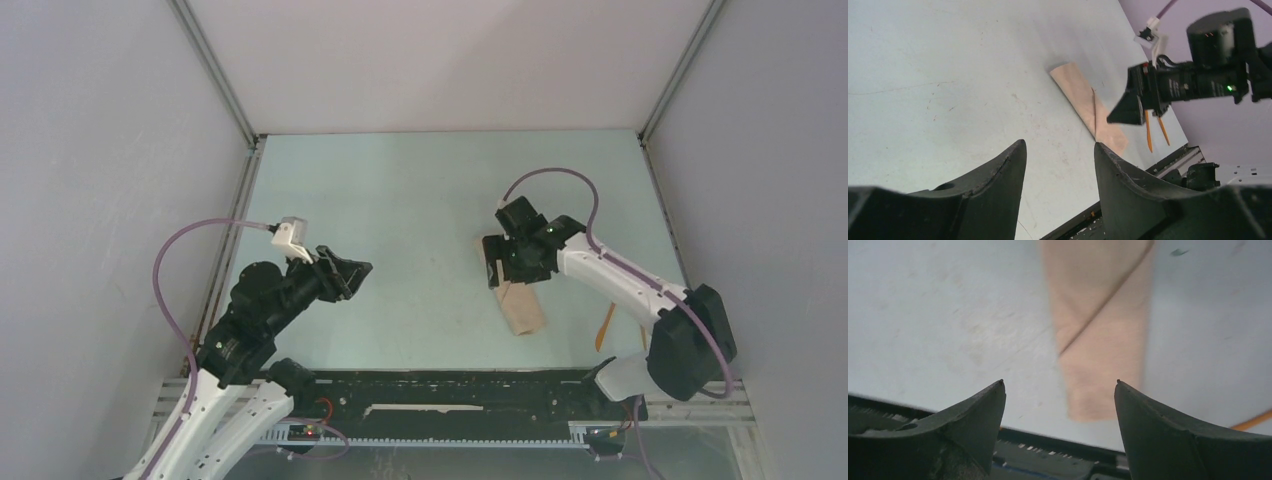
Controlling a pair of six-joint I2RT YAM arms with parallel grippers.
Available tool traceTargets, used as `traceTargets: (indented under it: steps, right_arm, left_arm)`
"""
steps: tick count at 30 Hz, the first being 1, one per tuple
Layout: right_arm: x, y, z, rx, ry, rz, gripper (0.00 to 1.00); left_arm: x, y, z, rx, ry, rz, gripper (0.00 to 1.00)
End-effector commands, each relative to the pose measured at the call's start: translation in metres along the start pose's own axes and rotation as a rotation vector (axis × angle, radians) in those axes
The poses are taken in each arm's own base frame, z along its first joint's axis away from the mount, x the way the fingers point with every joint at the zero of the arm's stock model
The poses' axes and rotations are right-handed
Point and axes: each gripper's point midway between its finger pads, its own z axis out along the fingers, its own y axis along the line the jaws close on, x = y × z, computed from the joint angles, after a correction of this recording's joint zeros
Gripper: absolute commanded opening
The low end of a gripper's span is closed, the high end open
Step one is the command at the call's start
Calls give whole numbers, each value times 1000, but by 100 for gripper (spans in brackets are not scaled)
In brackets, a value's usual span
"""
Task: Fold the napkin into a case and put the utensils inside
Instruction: Move the smaller rectangle folded napkin to the corner of the board.
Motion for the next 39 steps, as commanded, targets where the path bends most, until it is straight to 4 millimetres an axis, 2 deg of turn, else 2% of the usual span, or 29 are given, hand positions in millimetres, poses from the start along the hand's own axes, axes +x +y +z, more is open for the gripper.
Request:
traceTargets:
  steps: [1,4,7,9,13,18,20,24,32,39]
  right_arm:
    - [-23,-35,16,127,23,-149,87]
    - [-34,-35,25,192,17,-195,82]
    - [-37,-33,36,282,38,-201,63]
    - [-33,-29,45,334,64,-216,58]
    - [-25,-17,62,382,85,-238,57]
    - [-21,-16,75,429,101,-234,57]
    - [-16,-21,79,461,120,-230,52]
    - [-3,-30,84,496,153,-228,35]
    - [23,-60,78,548,190,-190,24]
    - [43,-97,68,573,213,-79,24]
  left_arm:
    - [-11,-13,-4,54,-33,26,59]
    - [-12,-13,-6,55,-33,28,59]
    - [-12,-13,-7,54,-38,28,59]
    - [-12,-14,-7,57,-36,30,59]
    - [-11,-14,-8,61,-41,29,59]
    - [-11,-12,-12,57,-46,35,59]
    - [-10,-11,-13,51,-46,38,59]
    - [-9,-9,-13,46,-41,40,59]
    - [-9,-10,-11,49,-37,51,59]
    - [-7,-11,-8,58,-29,54,59]
